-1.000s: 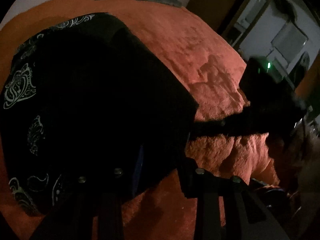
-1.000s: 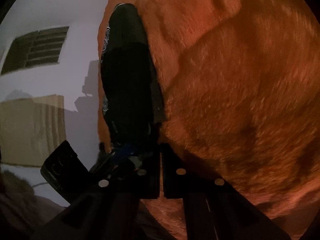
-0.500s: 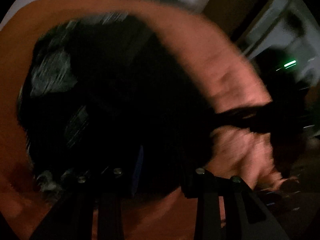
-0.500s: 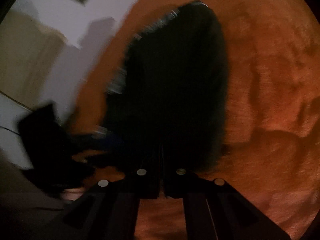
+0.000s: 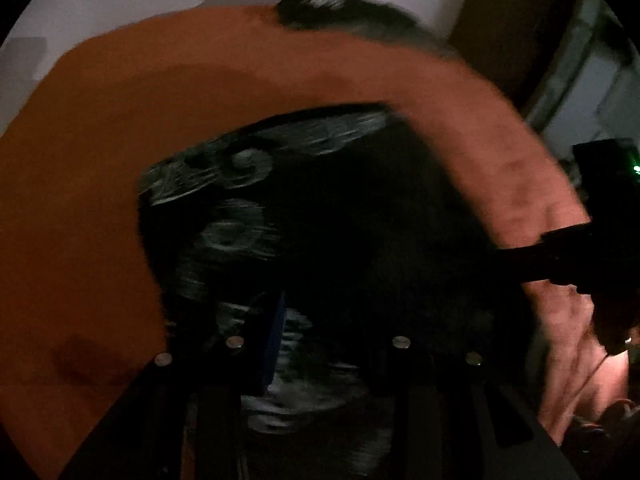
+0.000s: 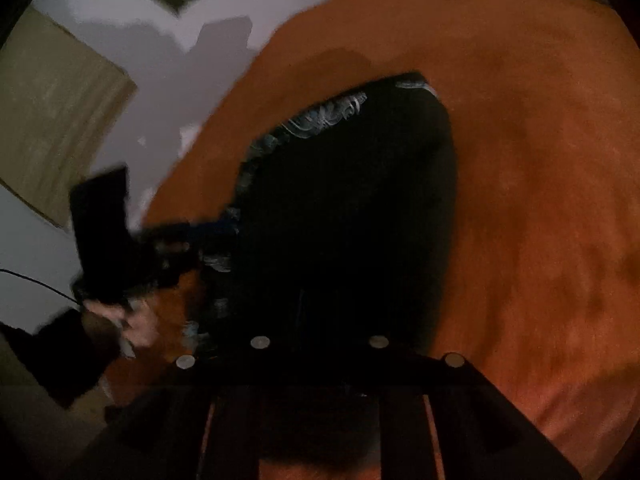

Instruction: Fold clothes

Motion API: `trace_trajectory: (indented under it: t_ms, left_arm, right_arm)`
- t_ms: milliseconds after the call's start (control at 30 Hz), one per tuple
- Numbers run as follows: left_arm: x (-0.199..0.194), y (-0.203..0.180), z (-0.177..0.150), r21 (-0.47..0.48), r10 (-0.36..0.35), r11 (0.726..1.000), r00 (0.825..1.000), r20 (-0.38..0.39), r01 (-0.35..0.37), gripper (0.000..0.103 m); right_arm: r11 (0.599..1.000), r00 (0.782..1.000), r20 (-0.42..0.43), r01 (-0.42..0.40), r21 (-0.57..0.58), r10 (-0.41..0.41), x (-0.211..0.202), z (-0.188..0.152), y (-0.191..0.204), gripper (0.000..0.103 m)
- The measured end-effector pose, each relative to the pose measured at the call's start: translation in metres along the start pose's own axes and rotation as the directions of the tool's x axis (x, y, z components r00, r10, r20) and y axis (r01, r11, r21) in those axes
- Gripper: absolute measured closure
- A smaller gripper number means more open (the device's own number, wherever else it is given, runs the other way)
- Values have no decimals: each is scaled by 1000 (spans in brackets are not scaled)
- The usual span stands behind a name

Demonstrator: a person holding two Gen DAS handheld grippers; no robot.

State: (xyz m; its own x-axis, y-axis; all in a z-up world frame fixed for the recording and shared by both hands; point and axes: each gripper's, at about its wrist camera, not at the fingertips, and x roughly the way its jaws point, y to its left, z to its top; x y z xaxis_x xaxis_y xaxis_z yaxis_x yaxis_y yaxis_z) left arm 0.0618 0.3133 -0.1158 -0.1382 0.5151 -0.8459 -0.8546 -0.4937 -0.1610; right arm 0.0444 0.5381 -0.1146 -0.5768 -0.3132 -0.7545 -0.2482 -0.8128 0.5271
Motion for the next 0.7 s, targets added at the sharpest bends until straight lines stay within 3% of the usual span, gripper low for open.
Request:
trace_trajectory:
  t_ms: [33,67,100,167,233,267,367,400,500,600,700]
  left_arm:
    - [5,11,1,-1,26,1000,1000,-11,-26,66]
    - [2,19,1,-8,59,998,998,-4,-59,66]
    - [-6,32,1,-27,120,992,993,9,-119,66]
    - [-24,58,-1,-88,120,989,992,42,-116,66]
    - [-36,78,-3,-151,60,987,997,53,-52,66]
    - [-38,85,-5,-181,-2,983,999,51,11,66]
    - [-25,93,-7,-243,-170,955,985,24,171,61]
    - [-18,95,-9,-268,-232,936,973,13,226,60]
    - [3,96,-11,-303,-264,920,965,-13,247,59]
    - [12,105,-19,-373,-310,881,951,5,290,56]
    - [27,116,-18,-442,-393,817,918,42,370,51]
  right_arm:
    - [999,998,-39,46,-14,-47,13,5,-4,89]
    - [996,994,-68,83,-17,-84,19,7,-10,96]
    - [996,994,-77,84,-4,-84,20,9,-15,102]
    - [998,997,-56,48,34,-46,7,15,-23,102]
    - [1000,1000,-23,19,15,-18,-10,20,-24,100]
    - [1000,1000,-2,17,-6,-17,-18,24,-26,94]
    - [1000,1000,25,-2,-22,3,-25,37,-40,53]
    - [1000,1000,24,-17,-15,18,-23,42,-47,52]
    - [999,999,15,-40,16,40,-14,55,-67,52]
    - [995,997,3,-75,72,75,-4,64,-86,52]
    - [985,991,-1,-130,112,131,5,70,-97,52]
